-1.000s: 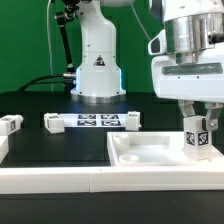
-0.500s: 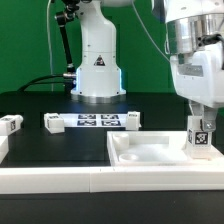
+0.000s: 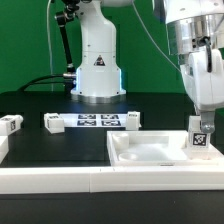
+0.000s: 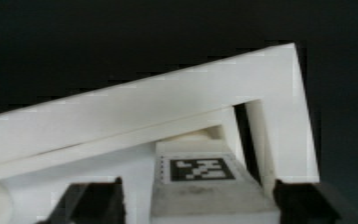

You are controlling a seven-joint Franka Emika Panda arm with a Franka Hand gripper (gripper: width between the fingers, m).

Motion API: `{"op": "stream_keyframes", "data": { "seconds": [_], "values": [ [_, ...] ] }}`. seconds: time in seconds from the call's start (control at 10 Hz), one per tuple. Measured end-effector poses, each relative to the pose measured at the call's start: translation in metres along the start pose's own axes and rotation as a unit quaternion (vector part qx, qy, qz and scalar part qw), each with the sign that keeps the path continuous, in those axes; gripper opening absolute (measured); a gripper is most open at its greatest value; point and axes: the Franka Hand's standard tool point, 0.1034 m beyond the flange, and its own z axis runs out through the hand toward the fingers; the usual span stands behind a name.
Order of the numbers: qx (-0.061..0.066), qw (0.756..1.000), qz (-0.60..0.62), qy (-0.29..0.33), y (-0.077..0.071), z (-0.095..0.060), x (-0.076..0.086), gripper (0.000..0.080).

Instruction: Assemble square table

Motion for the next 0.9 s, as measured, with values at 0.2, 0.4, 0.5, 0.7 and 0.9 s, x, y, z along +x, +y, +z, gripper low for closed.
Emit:
{"op": "stream_keyframes", "data": {
  "seconds": [0.2,0.4,0.5,0.7,0.9],
  "values": [
    [-0.007,0.998,-0.064,-0.001,0.0013,0.0001,0.0002,0.0623],
    [-0.014,0.984,-0.176,-0.001,0.0023,-0.0005,-0.0034,0.0641],
    [-0.014,0.973,-0.229,-0.002,0.0019,-0.0007,-0.0034,0.0648],
    [-0.013,0.954,-0.299,-0.003,-0.0001,-0.0017,-0.0018,0.0649],
    [-0.013,0.929,-0.370,-0.004,0.0003,-0.0014,-0.0015,0.0649]
  ]
}}
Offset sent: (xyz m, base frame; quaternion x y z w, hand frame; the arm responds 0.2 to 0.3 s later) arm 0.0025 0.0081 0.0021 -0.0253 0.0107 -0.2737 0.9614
